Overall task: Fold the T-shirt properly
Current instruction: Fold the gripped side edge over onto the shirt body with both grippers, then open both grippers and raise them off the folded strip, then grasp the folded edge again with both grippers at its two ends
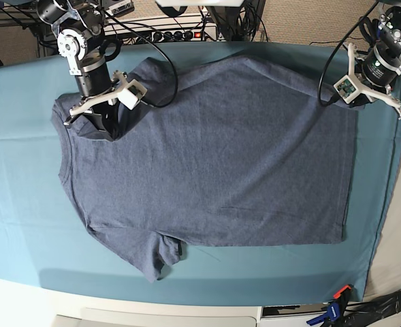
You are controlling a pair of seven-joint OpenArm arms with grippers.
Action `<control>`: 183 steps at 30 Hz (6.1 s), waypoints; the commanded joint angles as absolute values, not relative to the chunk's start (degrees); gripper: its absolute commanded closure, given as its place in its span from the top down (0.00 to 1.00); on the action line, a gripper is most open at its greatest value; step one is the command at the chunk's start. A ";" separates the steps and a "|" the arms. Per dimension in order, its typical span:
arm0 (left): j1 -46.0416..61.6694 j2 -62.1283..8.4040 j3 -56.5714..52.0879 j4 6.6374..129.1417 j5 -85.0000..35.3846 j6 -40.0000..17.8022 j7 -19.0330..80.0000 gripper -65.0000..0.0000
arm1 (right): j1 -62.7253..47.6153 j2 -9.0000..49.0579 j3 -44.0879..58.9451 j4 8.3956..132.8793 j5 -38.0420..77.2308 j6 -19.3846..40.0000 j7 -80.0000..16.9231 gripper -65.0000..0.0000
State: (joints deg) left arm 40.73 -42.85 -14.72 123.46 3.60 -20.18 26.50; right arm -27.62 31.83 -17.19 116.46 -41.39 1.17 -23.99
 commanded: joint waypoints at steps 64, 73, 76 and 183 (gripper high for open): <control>25.67 -43.83 -11.75 108.79 -0.45 -23.44 23.03 0.00 | -13.15 27.14 -16.75 97.47 -38.96 -7.35 -25.85 0.00; 25.67 -43.83 -11.75 108.79 -1.32 -23.42 22.63 0.00 | -13.19 27.16 -16.75 97.47 -39.03 -7.55 -25.87 0.00; 25.65 -43.86 -11.75 108.79 -1.30 -23.42 21.65 0.02 | -13.19 27.18 -16.75 97.47 -39.00 -7.55 -25.36 0.00; 37.98 -44.29 -11.75 125.40 -3.22 -26.85 31.29 0.42 | -32.42 40.82 -6.33 105.62 -36.84 12.75 -30.30 0.52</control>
